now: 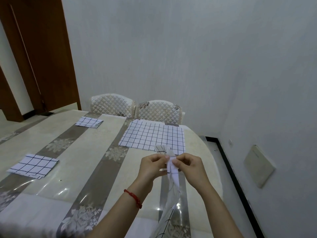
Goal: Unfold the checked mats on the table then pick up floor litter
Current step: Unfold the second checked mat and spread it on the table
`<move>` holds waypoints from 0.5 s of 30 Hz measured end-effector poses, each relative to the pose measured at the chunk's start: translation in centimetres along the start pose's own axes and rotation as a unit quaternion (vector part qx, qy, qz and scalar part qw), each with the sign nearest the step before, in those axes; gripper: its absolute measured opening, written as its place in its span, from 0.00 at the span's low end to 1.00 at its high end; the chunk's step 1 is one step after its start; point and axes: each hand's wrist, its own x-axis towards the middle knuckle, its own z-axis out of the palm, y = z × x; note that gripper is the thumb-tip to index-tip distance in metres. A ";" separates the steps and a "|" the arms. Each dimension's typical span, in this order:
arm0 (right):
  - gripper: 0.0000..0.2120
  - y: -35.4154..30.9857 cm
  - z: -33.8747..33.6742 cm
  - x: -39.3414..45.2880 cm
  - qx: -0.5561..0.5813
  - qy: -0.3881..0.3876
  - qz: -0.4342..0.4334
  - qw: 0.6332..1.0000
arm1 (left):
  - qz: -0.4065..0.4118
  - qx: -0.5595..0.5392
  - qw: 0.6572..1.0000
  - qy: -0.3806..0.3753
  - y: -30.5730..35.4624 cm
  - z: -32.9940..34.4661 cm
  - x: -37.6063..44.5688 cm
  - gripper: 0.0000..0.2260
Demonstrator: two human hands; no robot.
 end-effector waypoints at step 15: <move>0.03 3.1 -6.7 1.7 -0.040 0.266 0.056 0.961 | 0.048 0.013 0.972 0.230 1.6 -11.6 4.6 0.08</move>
